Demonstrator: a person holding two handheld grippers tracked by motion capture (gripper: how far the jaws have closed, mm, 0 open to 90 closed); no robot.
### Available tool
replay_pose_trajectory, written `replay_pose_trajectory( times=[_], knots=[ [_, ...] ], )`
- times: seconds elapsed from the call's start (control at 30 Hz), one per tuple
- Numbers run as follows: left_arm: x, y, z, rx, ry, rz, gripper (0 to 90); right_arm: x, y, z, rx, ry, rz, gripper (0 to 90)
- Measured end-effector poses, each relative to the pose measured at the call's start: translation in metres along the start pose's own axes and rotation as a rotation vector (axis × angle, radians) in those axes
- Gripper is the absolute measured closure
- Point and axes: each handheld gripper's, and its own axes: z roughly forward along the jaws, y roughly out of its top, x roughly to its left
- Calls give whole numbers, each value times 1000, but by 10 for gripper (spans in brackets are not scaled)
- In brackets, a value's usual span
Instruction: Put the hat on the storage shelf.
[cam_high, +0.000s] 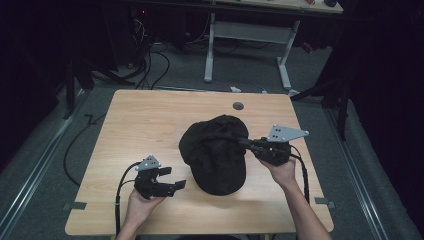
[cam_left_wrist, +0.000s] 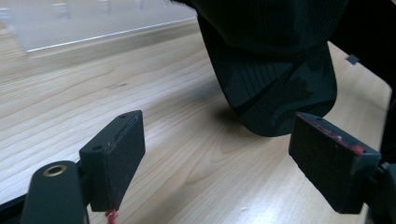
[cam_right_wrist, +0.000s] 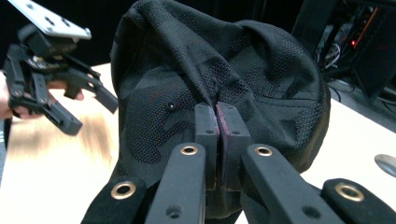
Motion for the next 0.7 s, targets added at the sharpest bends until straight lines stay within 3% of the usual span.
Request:
replay_pose_trajectory(
  times=[0.23,0.7],
  knots=[
    [-11,3,7,32,-51,-3,184,1,3,-3,-23,10,-4,885],
    [-22,5,24,90,-101,-2,196,5,5,-1,-57,54,-5,885]
  ],
)
